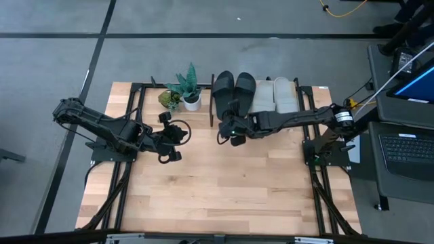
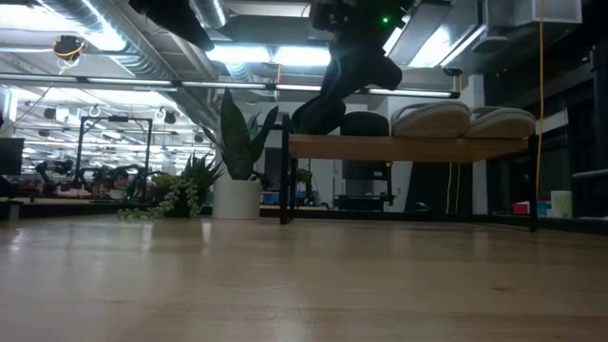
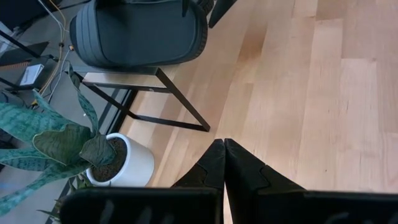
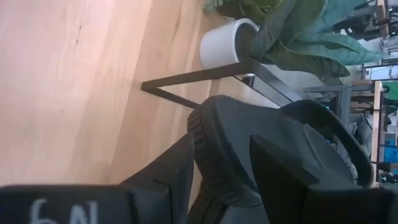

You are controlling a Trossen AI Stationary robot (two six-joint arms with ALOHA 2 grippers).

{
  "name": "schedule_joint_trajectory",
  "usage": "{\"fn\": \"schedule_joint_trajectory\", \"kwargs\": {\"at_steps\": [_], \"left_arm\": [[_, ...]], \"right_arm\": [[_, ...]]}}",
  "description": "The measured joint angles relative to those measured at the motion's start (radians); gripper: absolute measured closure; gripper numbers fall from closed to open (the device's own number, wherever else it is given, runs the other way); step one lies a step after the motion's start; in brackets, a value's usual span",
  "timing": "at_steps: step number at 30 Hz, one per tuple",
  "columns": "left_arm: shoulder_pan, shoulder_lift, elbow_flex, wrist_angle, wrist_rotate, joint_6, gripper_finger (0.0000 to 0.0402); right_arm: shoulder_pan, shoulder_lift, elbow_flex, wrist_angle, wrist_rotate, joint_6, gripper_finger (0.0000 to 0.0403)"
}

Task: Pick and place slides into the shelf
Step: Put the black slipper on the shelf

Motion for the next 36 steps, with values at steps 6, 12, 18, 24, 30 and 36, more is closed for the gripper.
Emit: {"fn": "schedule_joint_trajectory", "kwargs": {"at_steps": [6, 12, 18, 24, 30, 36], "left_arm": [[0.0, 0.0, 0.0, 0.0, 0.0, 0.0, 0.0402], [0.0, 0.0, 0.0, 0.0, 0.0, 0.0, 0.0402], [0.0, 0.0, 0.0, 0.0, 0.0, 0.0, 0.0402], [0.0, 0.0, 0.0, 0.0, 0.0, 0.0, 0.0401], [0.0, 0.0, 0.0, 0.0, 0.0, 0.0, 0.0402], [0.0, 0.0, 0.0, -0.004, 0.0, 0.0, 0.0402]], "right_arm": [[-0.001, 0.0, 0.0, -0.045, -0.001, 0.0, 0.0248], [-0.001, 0.0, 0.0, -0.049, 0.001, 0.0, 0.0283], [-0.001, 0.0, 0.0, -0.048, 0.001, -0.001, 0.0347], [-0.001, 0.0, 0.0, -0.042, 0.001, 0.003, 0.0394], [0.0, 0.0, 0.0, 0.005, 0.08, 0.005, 0.04], [-0.001, -0.001, 0.0, 0.043, 0.09, 0.004, 0.0401]]}}
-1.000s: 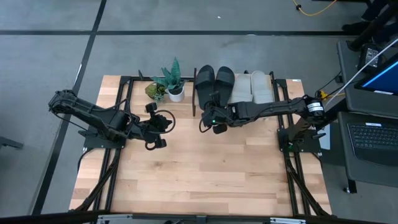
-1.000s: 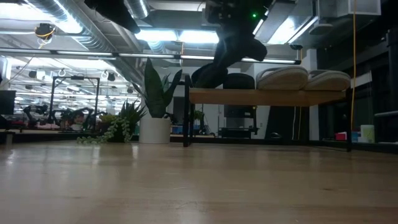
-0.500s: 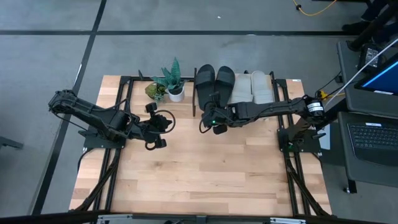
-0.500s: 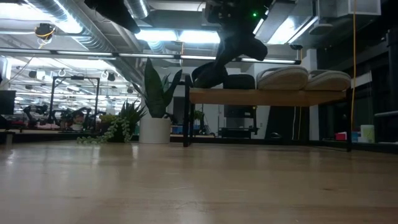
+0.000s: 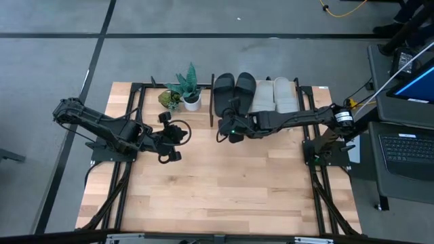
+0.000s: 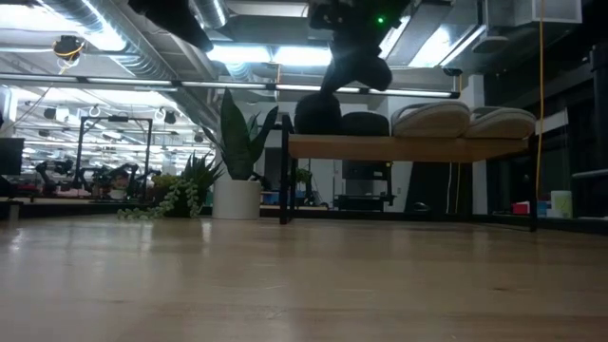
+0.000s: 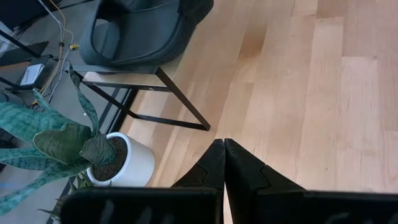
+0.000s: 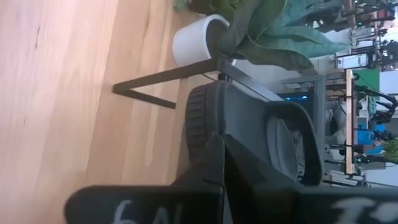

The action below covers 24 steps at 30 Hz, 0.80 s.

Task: Pick and place slides into the shelf
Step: Put the black slipper on the shelf

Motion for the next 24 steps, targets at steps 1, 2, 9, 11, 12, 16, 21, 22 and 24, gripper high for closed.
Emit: {"fn": "schedule_joint_trajectory", "kwargs": {"at_steps": [1, 2, 9, 11, 12, 16, 21, 22, 24], "left_arm": [[0.0, 0.0, 0.0, -0.005, 0.0, 0.0, 0.0402], [0.0, 0.0, 0.0, -0.012, 0.0, 0.0, 0.0402], [0.0, 0.0, 0.0, -0.015, 0.0, 0.0, 0.0402], [0.0, 0.0, 0.0, -0.015, 0.0, 0.0, 0.0402], [0.0, 0.0, 0.0, -0.015, 0.0, 0.0, 0.0402], [0.0, 0.0, 0.0, -0.015, 0.0, 0.0, 0.0402], [-0.001, 0.0, 0.0, -0.015, 0.008, 0.0, 0.0402], [-0.001, 0.0, 0.0, -0.015, 0.019, 0.0, 0.0402], [-0.001, 0.0, 0.0, -0.015, 0.036, 0.0, 0.0402]], "right_arm": [[0.0, 0.0, 0.0, 0.006, 0.0, -0.001, 0.0401], [0.0, 0.0, 0.0, 0.01, 0.0, -0.001, 0.0401], [0.0, 0.0, 0.0, 0.018, -0.043, -0.002, 0.0401], [0.0, 0.0, 0.0, 0.018, -0.043, 0.0, 0.0397], [0.0, 0.0, 0.0, 0.018, -0.043, 0.003, 0.0393], [-0.005, 0.0, 0.0, 0.014, -0.049, 0.027, 0.0382], [-0.032, -0.001, 0.0, -0.022, -0.117, 0.093, 0.0391], [-0.036, -0.001, 0.0, -0.02, -0.118, 0.105, 0.0394], [-0.043, -0.001, 0.0, -0.014, -0.117, 0.109, 0.0398]]}}
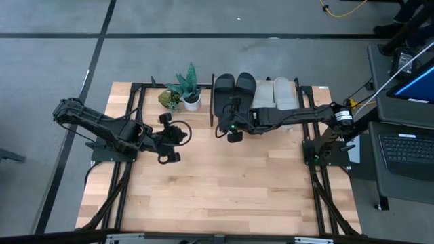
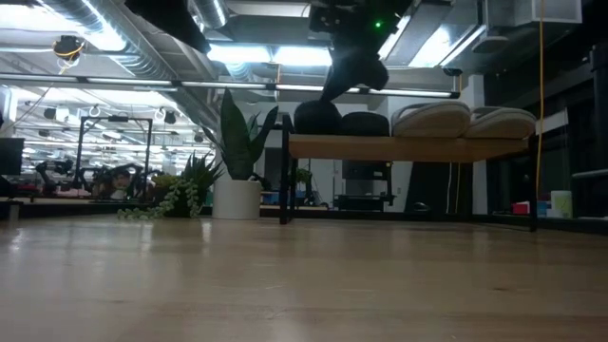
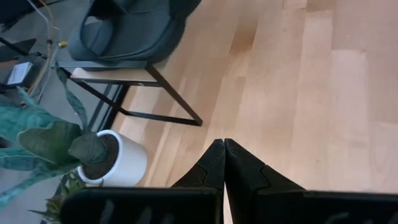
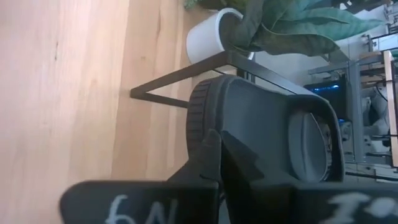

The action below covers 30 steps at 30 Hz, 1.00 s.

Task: Pick and place slides into the shelf
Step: Put the black slipper on the shelf, then return to Home Position

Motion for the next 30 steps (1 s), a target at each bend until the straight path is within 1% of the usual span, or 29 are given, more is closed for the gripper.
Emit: {"fn": "schedule_joint_trajectory", "kwargs": {"at_steps": [3, 14, 22, 25, 28, 30], "left_arm": [[0.0, 0.0, 0.0, 0.0, 0.008, 0.0, 0.0401], [-0.001, 0.0, 0.0, 0.0, 0.008, 0.0, 0.0402], [-0.004, 0.0, 0.0, 0.0, 0.008, 0.0, 0.0402], [-0.004, 0.0, 0.0, 0.0, 0.008, 0.01, 0.0401], [-0.004, 0.0, 0.0, 0.004, 0.008, 0.026, 0.0401], [-0.003, 0.0, 0.0, 0.007, 0.008, 0.03, 0.0401]], "right_arm": [[-0.001, 0.0, 0.0, 0.012, 0.001, -0.001, 0.0395], [0.0, 0.0, 0.0, 0.012, -0.004, 0.009, 0.0351], [0.014, 0.0, 0.0, 0.002, -0.004, 0.026, 0.0301], [0.028, -0.008, 0.002, 0.006, 0.001, 0.022, 0.0288], [0.054, -0.014, 0.046, -0.028, 0.057, 0.055, 0.029], [0.075, -0.022, 0.094, -0.073, 0.067, 0.084, 0.0308]]}}
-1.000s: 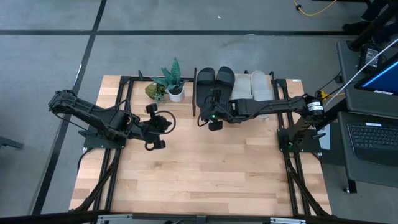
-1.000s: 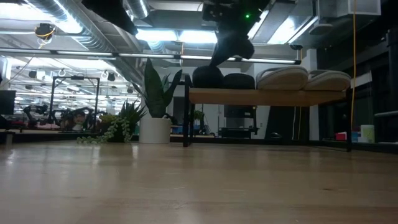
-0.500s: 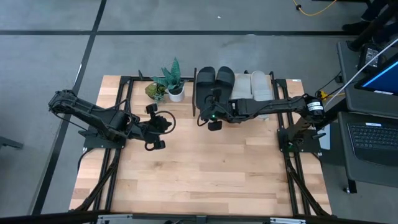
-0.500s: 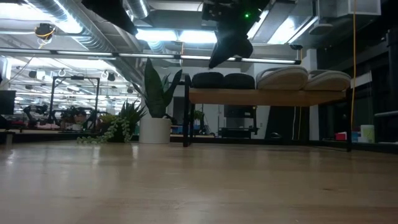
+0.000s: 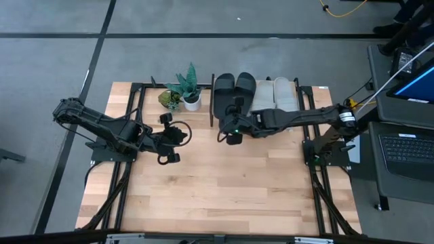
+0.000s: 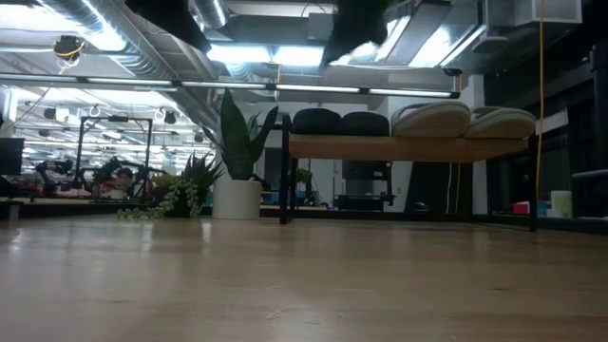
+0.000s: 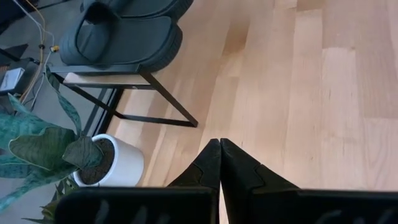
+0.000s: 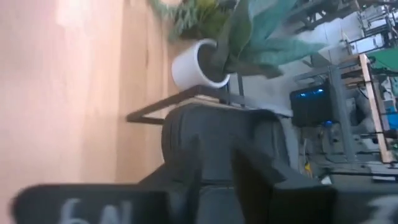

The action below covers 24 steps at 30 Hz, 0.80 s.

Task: Pick and place slides into the shelf
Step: Return to Home Position

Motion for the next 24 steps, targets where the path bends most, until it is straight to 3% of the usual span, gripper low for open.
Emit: {"fn": "schedule_joint_trajectory", "kwargs": {"at_steps": [5, 10, 18, 21, 24], "left_arm": [[0.001, 0.0, 0.0, 0.003, 0.0, 0.035, 0.0402], [0.01, 0.0, 0.0, 0.005, 0.001, 0.095, 0.0402], [0.053, -0.022, -0.006, 0.001, 0.086, 0.128, 0.0402], [0.069, -0.051, -0.054, 0.045, 0.088, 0.133, 0.0401], [0.082, -0.095, -0.146, 0.154, 0.16, 0.153, 0.0402]], "right_arm": [[0.052, -0.032, 0.091, -0.126, 0.001, 0.106, 0.0391], [0.09, -0.061, 0.073, -0.169, 0.008, 0.212, 0.0397], [0.124, -0.106, -0.158, -0.009, 0.007, 0.289, 0.0399], [0.135, -0.139, -0.262, 0.095, 0.005, 0.307, 0.04], [0.151, -0.184, -0.367, 0.222, -0.012, 0.307, 0.04]]}}
